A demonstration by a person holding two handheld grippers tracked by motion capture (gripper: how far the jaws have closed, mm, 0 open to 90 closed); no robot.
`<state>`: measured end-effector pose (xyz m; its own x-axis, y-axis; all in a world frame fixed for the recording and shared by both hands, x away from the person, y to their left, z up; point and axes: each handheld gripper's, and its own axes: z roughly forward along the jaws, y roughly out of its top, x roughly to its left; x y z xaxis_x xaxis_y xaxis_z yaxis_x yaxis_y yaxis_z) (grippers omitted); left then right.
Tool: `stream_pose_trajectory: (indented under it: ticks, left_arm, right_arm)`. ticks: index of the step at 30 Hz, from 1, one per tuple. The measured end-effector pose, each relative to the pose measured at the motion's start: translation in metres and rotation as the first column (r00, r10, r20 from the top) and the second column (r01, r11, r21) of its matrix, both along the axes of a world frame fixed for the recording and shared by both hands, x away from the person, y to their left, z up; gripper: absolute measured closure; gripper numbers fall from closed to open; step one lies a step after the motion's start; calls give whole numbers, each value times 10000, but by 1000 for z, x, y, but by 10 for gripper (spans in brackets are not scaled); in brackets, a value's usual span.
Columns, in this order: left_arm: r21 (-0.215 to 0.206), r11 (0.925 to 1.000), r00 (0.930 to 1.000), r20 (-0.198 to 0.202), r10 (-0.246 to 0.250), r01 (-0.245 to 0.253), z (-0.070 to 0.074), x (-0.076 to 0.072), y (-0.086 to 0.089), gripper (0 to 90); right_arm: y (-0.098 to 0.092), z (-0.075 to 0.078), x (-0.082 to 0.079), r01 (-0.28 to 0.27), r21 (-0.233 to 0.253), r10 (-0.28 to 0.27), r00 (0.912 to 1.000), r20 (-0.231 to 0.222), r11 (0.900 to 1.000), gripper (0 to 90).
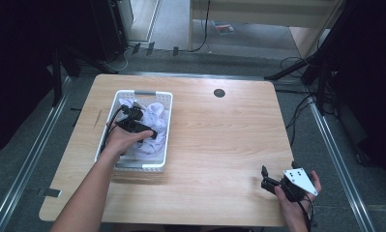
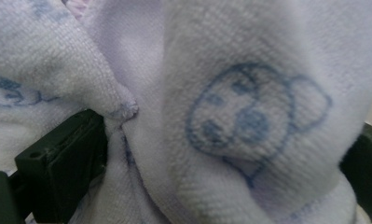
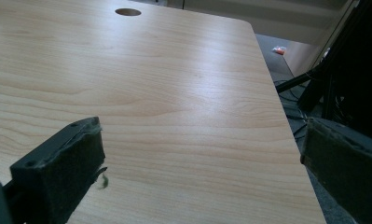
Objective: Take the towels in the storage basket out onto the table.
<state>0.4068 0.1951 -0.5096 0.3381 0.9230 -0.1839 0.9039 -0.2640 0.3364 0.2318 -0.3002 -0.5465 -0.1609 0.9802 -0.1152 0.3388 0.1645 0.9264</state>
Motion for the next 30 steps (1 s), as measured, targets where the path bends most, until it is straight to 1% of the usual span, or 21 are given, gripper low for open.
stream_pose_trajectory:
  ticks: [1,2,5,6,7,9,10,11,13,14,15,16,17,18,19,20,21,24,26,29,30]
  left_arm:
    - [83,10000,10000,-14,54,-53,0,0,-1,2]
    - [128,9999,9999,-124,74,-72,1,0,-1,18]
    - [162,9997,9997,-192,176,-173,2,1,0,91]
    - [-5,9998,9993,-309,205,-206,4,1,2,117]
    - [-5,9998,9993,-309,205,-206,4,1,2,145]
    - [-160,9997,9993,-307,194,-199,6,0,7,203]
    - [-155,9996,9995,-235,224,-227,5,-1,7,222]
    - [-196,9997,9995,-259,164,-169,6,-1,9,236]
    - [-207,9996,9995,-263,199,-204,6,-1,10,265]
    - [-493,9986,9995,-268,160,-173,7,-1,12,374]
    - [-611,9981,9997,-230,108,-122,7,-1,14,400]
    - [-611,9981,9997,-230,108,-122,7,-1,14,413]
    - [-882,9961,9999,-161,44,-58,6,-2,20,438]
    - [-1040,9946,10000,-65,40,-47,5,-3,22,451]
    - [-1040,9946,10000,-65,40,-47,5,-3,22,465]
    - [-1097,9939,9999,60,89,-82,6,-5,24,495]
    - [-1017,9947,9997,151,167,-151,6,-6,23,518]
    - [-571,9983,9995,311,107,-89,10,-8,17,569]
    - [-531,9985,9994,316,125,-108,11,-8,17,589]
    - [-602,9980,9993,310,195,-176,13,-8,17,603]
    - [-322,9994,9993,358,132,-121,16,-8,17,613]
  right_arm:
    - [0,0,0,7,-14,-7,10000,8,10000,0]
    - [0,0,0,19,-27,-19,10000,23,10000,0]
    - [0,0,0,11,-67,-11,10000,36,10000,0]
    - [0,0,0,-22,4,22,10000,24,10000,0]
    - [0,0,0,-33,12,33,10000,22,10000,0]
    - [1,0,0,-41,-21,41,10000,50,10000,0]
    - [1,0,0,-42,-25,42,10000,44,10000,0]
    - [1,0,0,-51,-17,51,10000,37,10000,0]
    - [0,0,0,-54,3,54,10000,23,10000,0]
    - [0,0,0,-52,10,52,10000,-9,10000,0]
    - [0,0,0,-53,11,53,10000,-15,10000,0]
    - [1,0,0,-56,-13,56,10000,-4,10000,0]
    - [1,0,0,-48,-27,48,10000,5,10000,0]
    - [1,0,0,-51,-31,51,10000,-13,10000,0]
    - [1,0,0,-51,-31,51,10000,-13,10000,0]
    - [1,0,0,-52,-22,52,10000,-28,10000,0]
    - [1,0,0,-49,-23,49,10000,-23,10000,0]
    - [0,0,0,-45,32,45,10000,-20,10000,0]
    - [0,0,0,-28,57,28,10000,-26,10000,0]
    - [-1,0,0,-11,125,12,10000,-31,9999,0]
    - [-1,0,0,-39,183,40,10000,-50,9998,0]
